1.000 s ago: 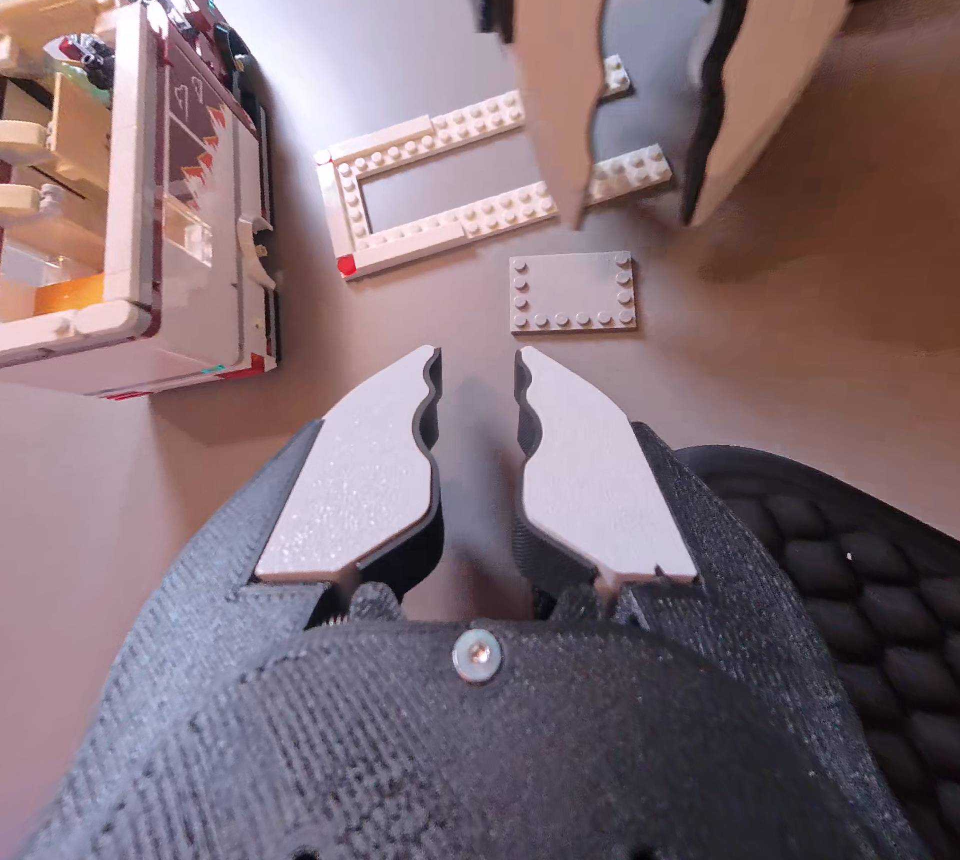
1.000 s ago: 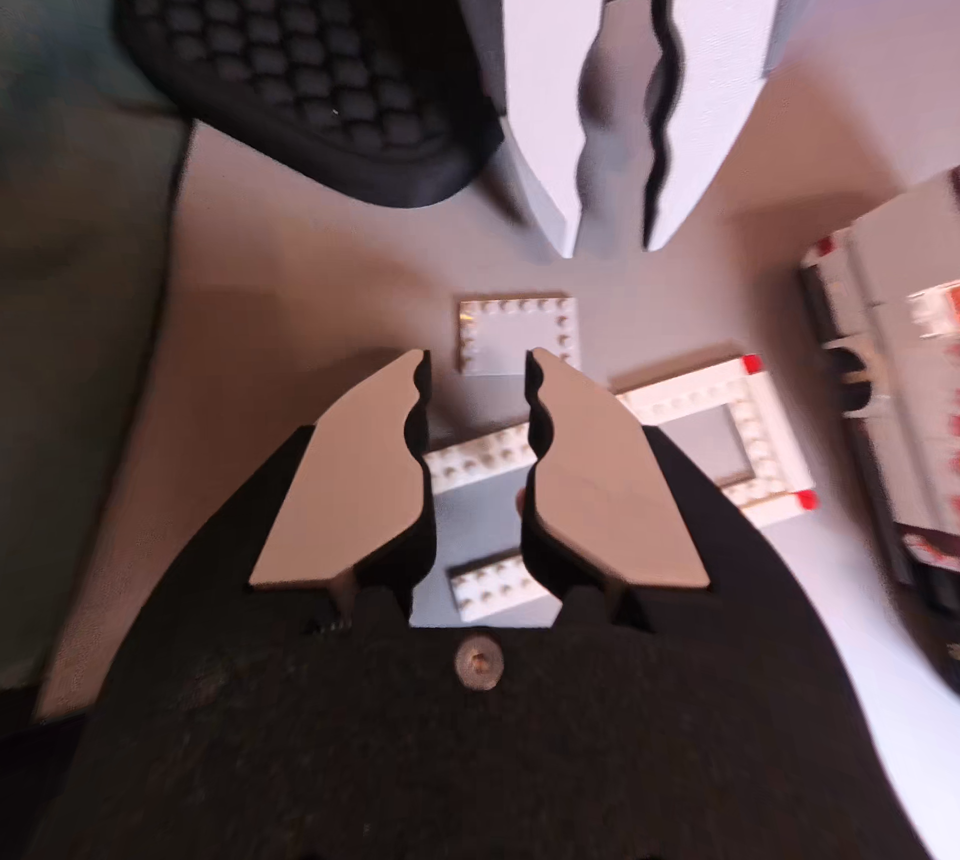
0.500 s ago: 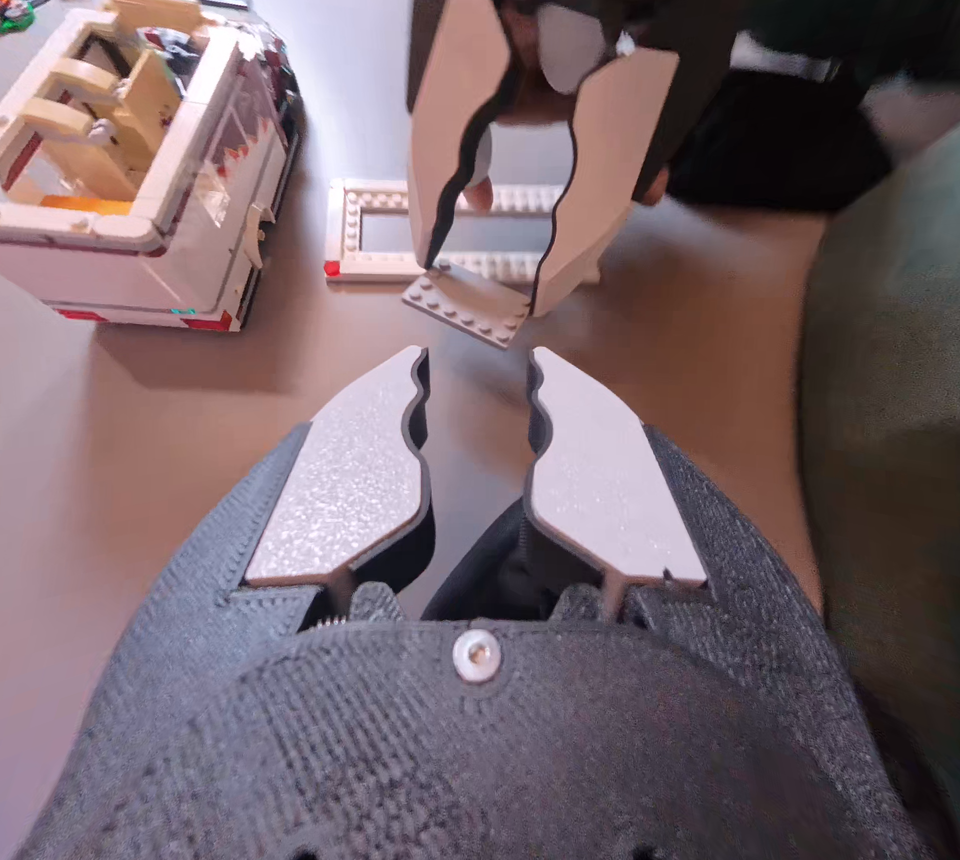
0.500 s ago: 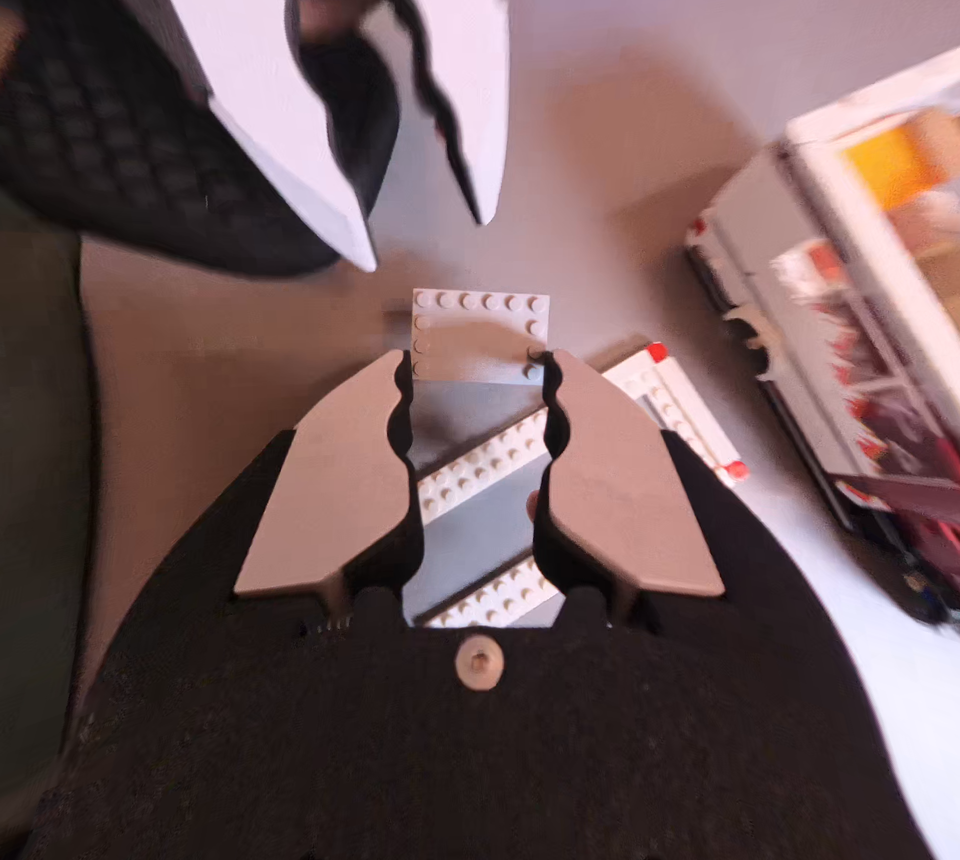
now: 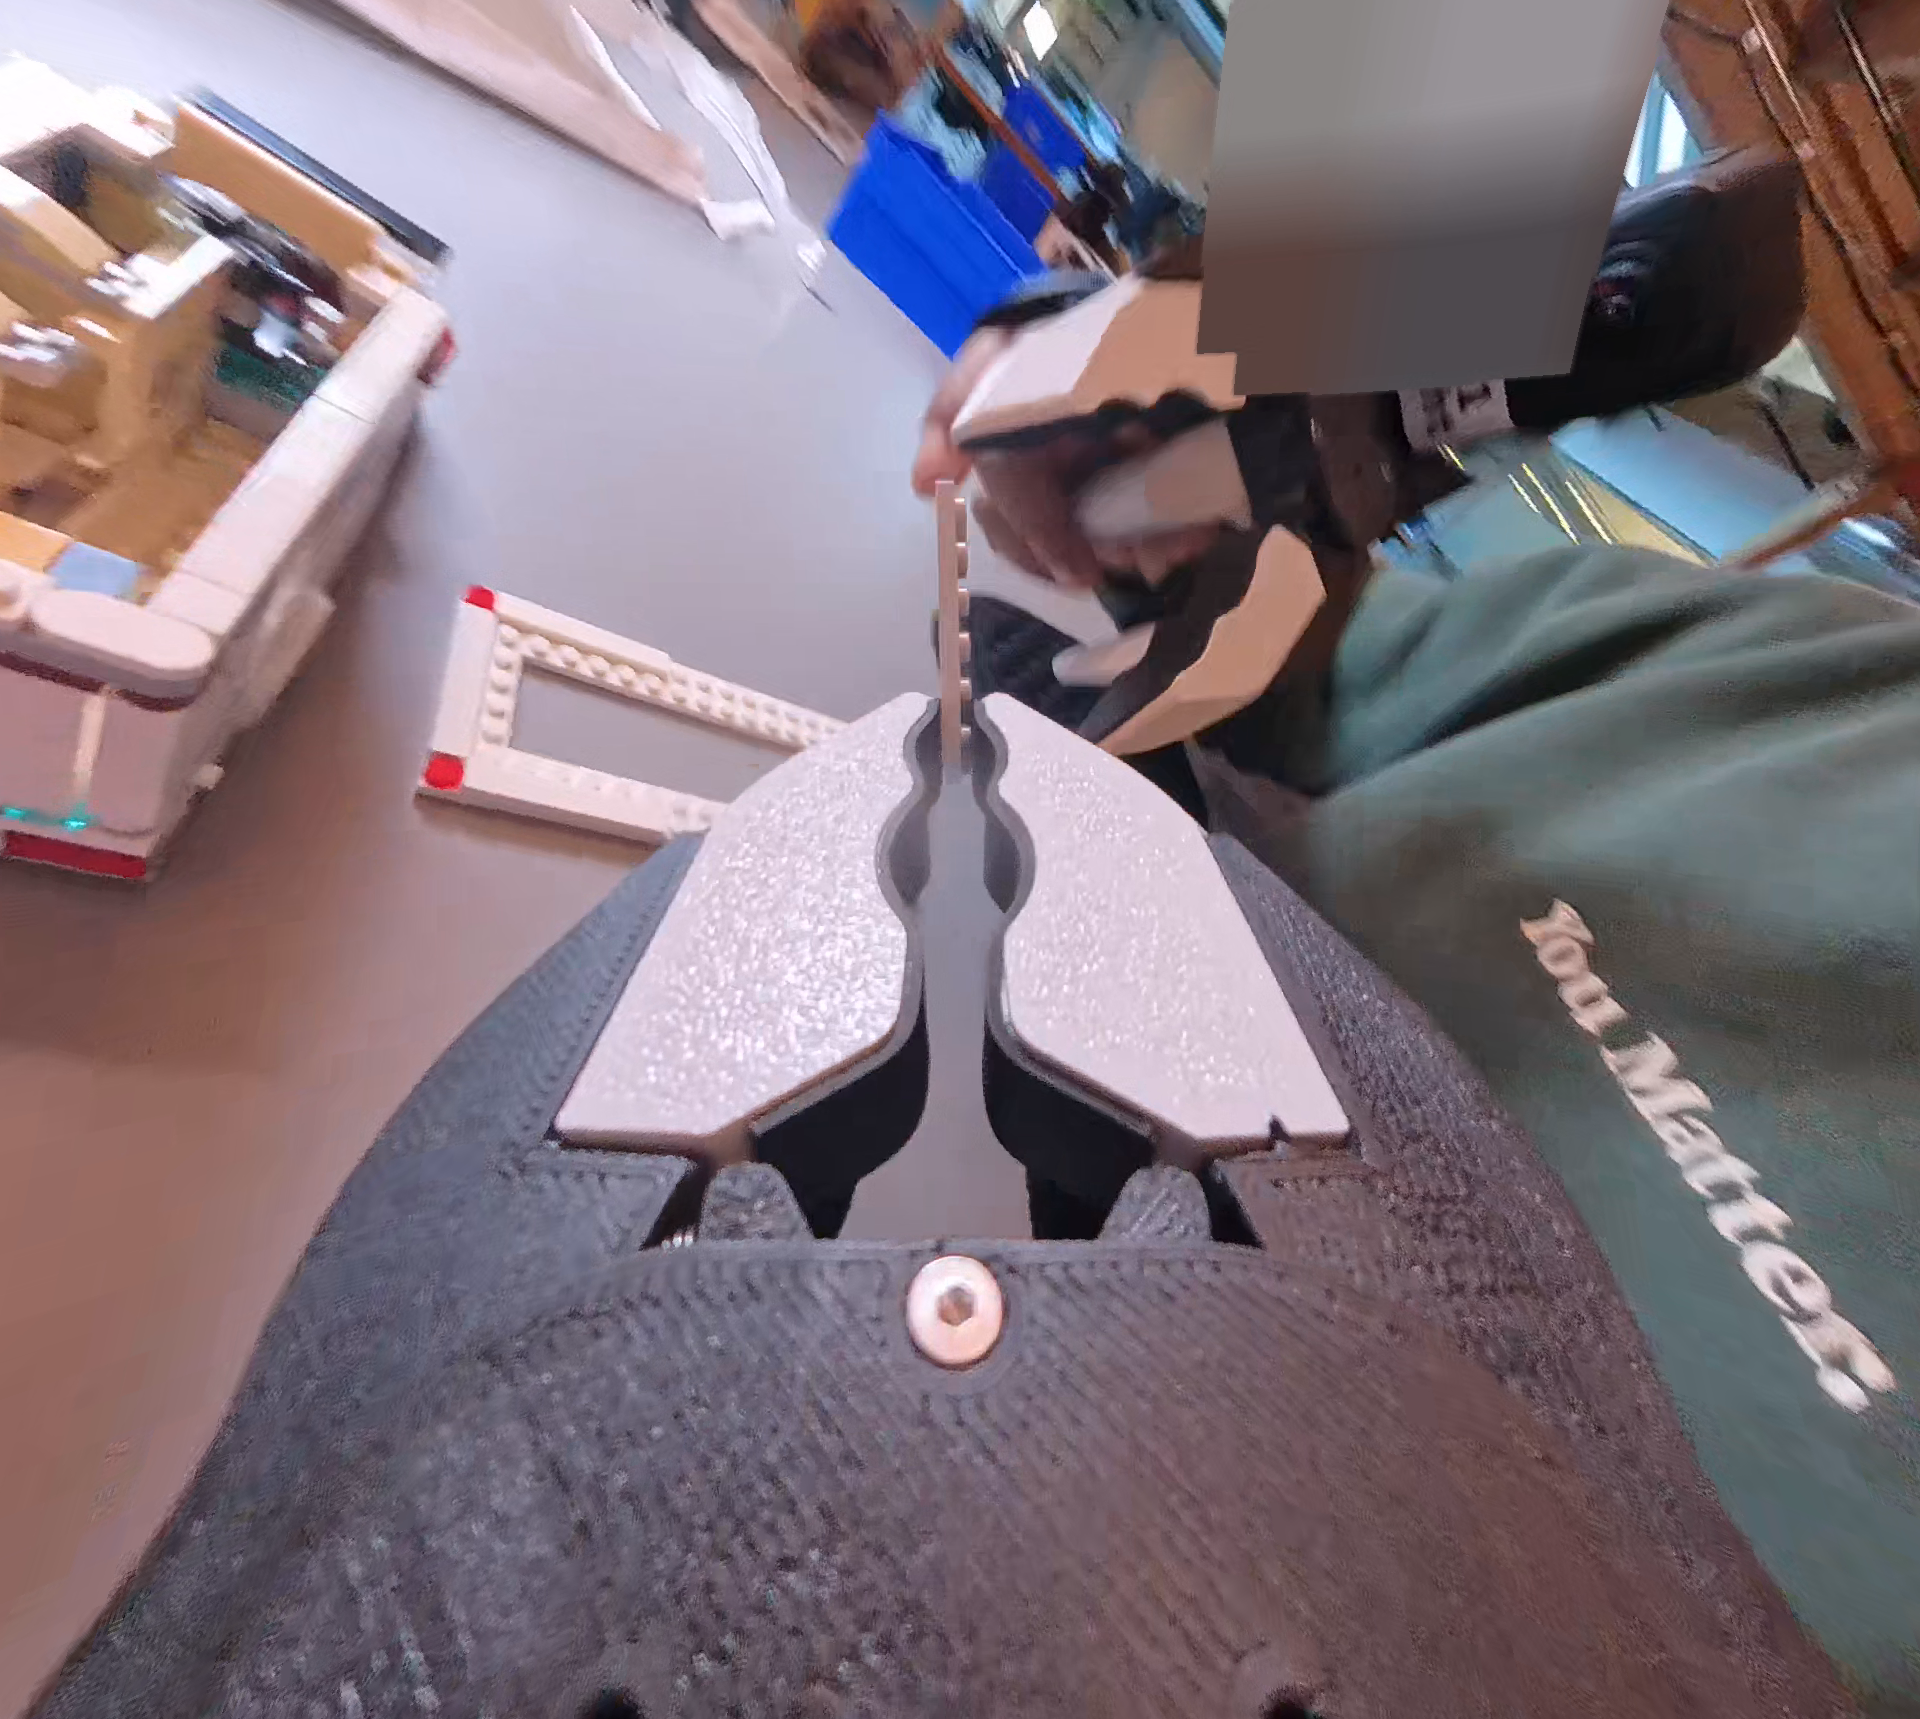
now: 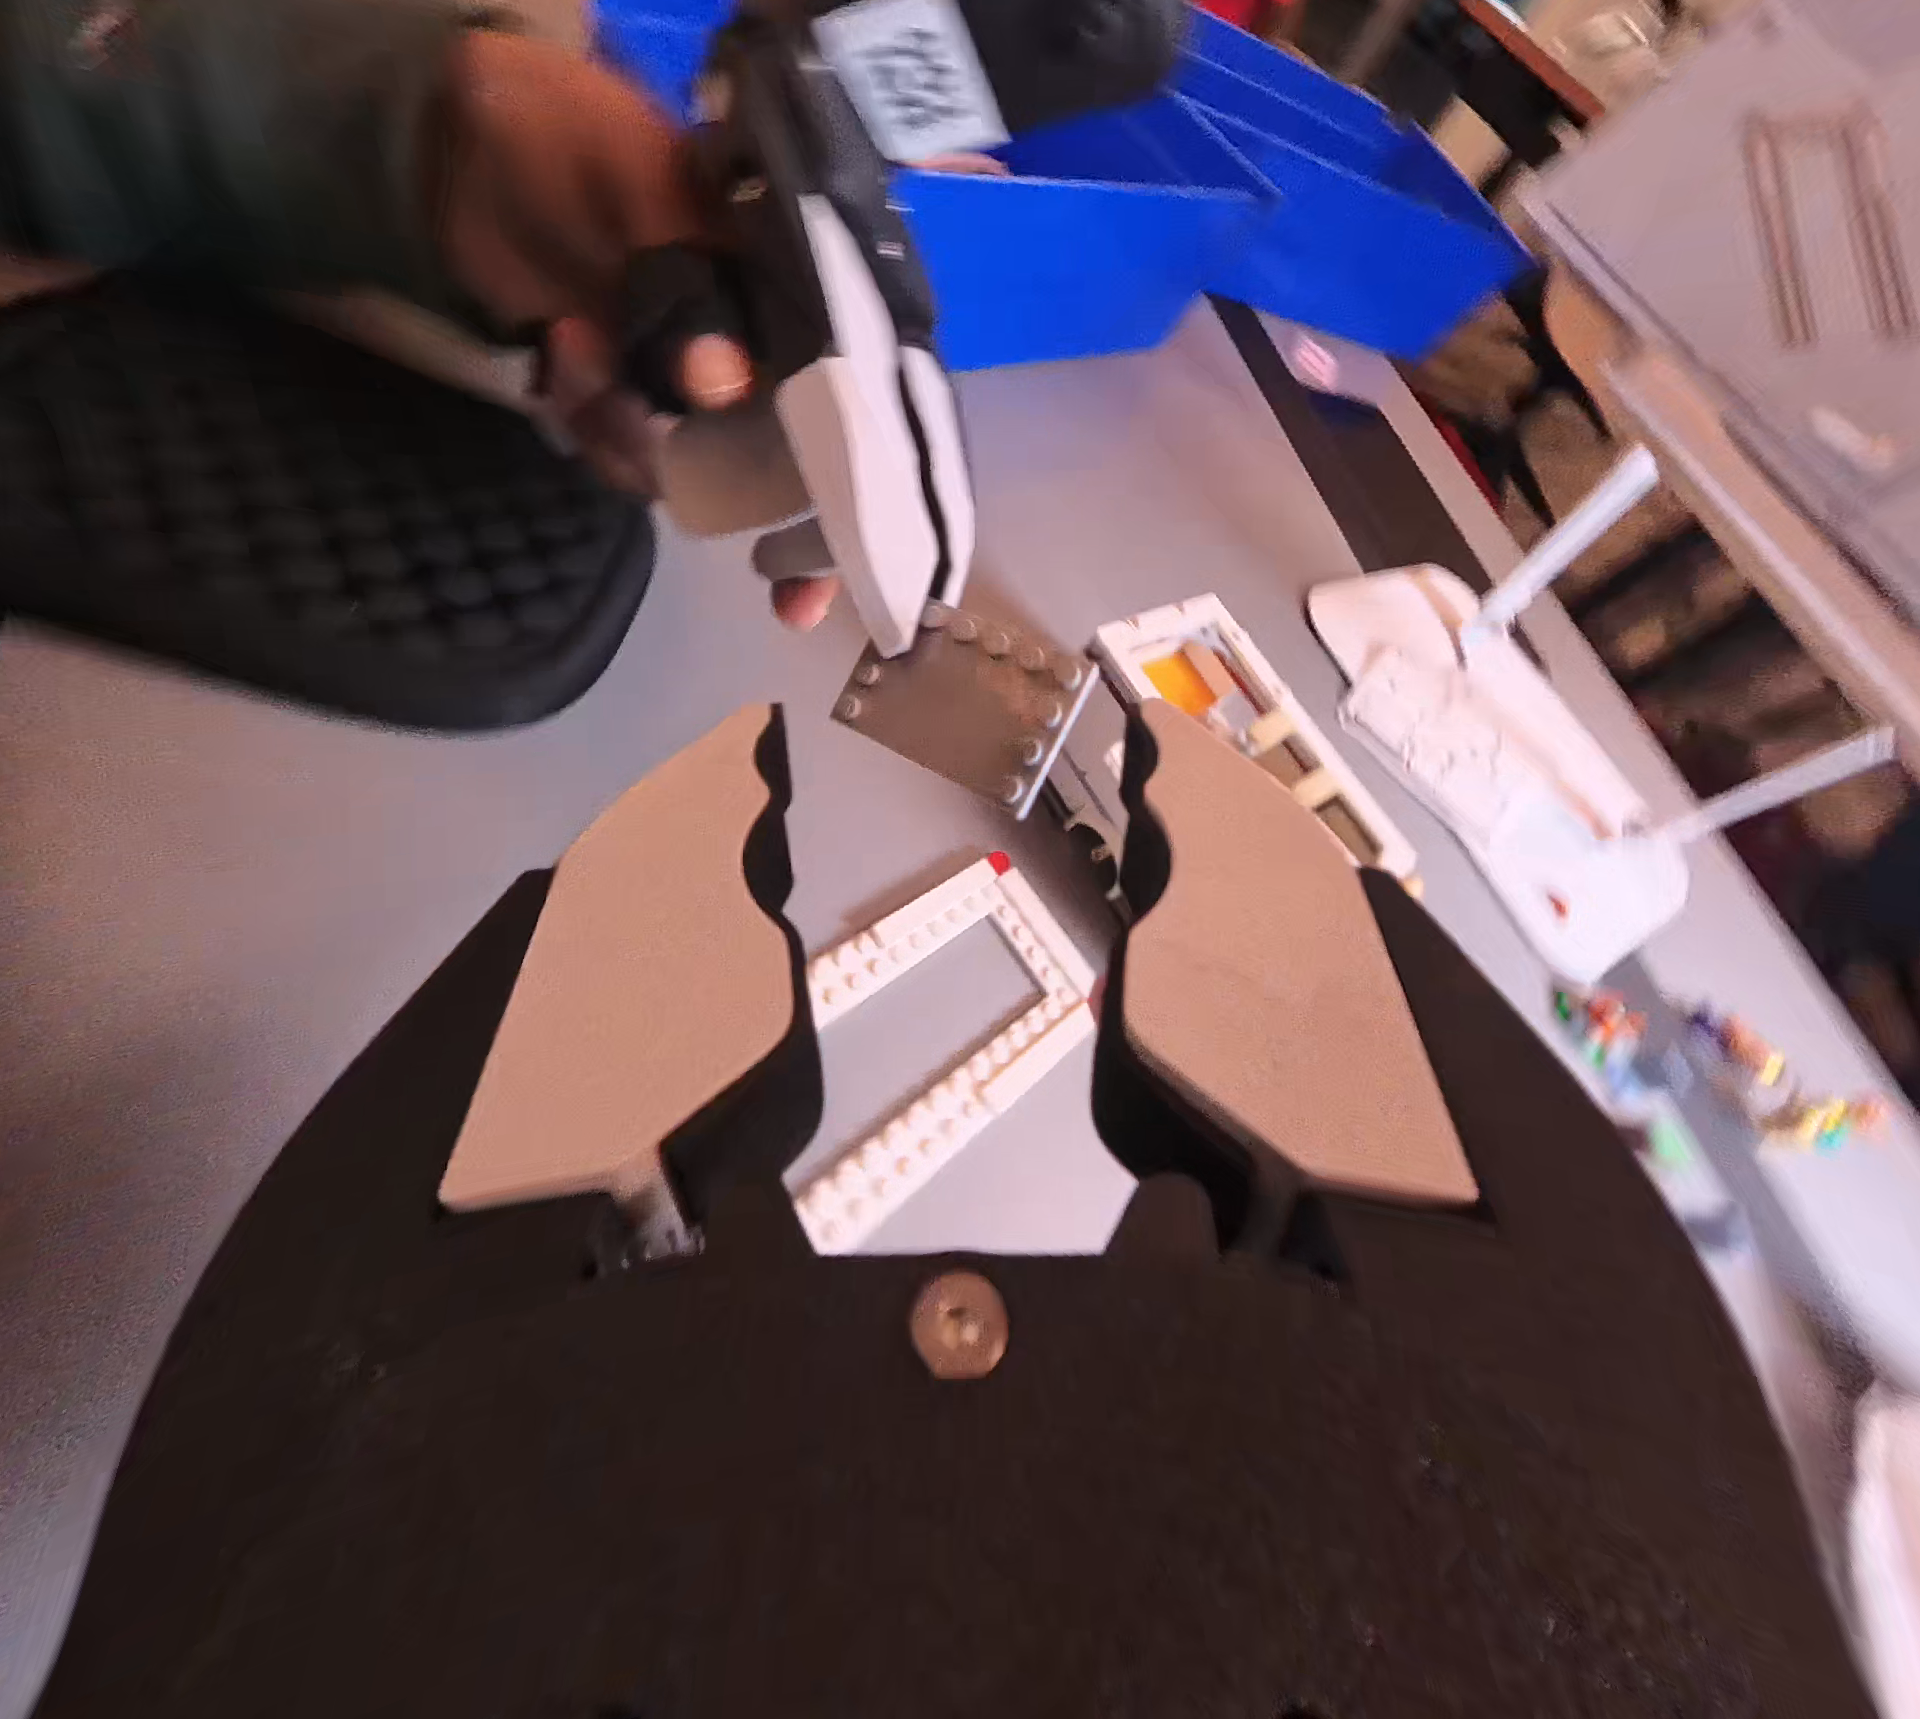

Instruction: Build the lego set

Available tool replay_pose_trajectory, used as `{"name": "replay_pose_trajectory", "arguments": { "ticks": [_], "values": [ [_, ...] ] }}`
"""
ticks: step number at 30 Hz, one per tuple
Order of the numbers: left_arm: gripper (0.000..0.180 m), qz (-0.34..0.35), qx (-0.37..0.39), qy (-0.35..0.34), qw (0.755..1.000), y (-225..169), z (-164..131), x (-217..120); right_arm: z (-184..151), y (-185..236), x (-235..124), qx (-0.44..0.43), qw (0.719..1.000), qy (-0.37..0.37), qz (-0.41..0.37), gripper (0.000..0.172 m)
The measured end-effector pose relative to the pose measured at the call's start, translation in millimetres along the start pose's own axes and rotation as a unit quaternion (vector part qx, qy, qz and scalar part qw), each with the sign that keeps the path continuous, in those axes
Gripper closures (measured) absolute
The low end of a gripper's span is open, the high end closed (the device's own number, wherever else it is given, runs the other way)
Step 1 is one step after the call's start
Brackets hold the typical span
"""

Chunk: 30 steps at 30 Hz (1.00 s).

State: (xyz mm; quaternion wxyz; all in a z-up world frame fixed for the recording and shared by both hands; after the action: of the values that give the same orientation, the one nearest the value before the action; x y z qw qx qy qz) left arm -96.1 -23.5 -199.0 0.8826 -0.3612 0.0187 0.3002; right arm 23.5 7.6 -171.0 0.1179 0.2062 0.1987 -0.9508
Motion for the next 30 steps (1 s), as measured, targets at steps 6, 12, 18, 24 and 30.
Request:
{"name": "replay_pose_trajectory", "arguments": {
  "ticks": [6,12,18,24,30],
  "values": [
    [0.175,-0.016,-0.014,0.095,0.995,1,1,17,-6,-1,2,-0.237,0.966,0.092,0.055,0.107],
    [0.175,-0.007,-0.027,0.105,0.994,12,1,32,-27,-5,12,-0.252,0.952,0.149,0.093,0.138],
    [0.144,0.155,0.130,0.099,0.974,55,-1,29,-68,-37,26,-0.081,0.966,0.173,0.176,0.138],
    [0.131,0.208,0.243,0.165,0.933,67,-24,40,-92,-48,47,-0.017,0.954,0.202,0.222,0.138],
    [0.132,0.206,0.262,0.161,0.929,67,-25,43,-94,-48,53,0.015,0.946,0.200,0.253,0.138]
  ]
}}
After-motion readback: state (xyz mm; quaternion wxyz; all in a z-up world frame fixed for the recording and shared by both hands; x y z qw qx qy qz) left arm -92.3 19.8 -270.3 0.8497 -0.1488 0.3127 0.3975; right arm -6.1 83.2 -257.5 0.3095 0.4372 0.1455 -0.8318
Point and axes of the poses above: each gripper's, where its closed fingertips meet, x out along the fingers, z out of its top, y = z × x across the jaws, the point moved 6 cm from there along -x, back along the fingers, and after that the axes turned 9 degrees about z, right-handed, at the moved point
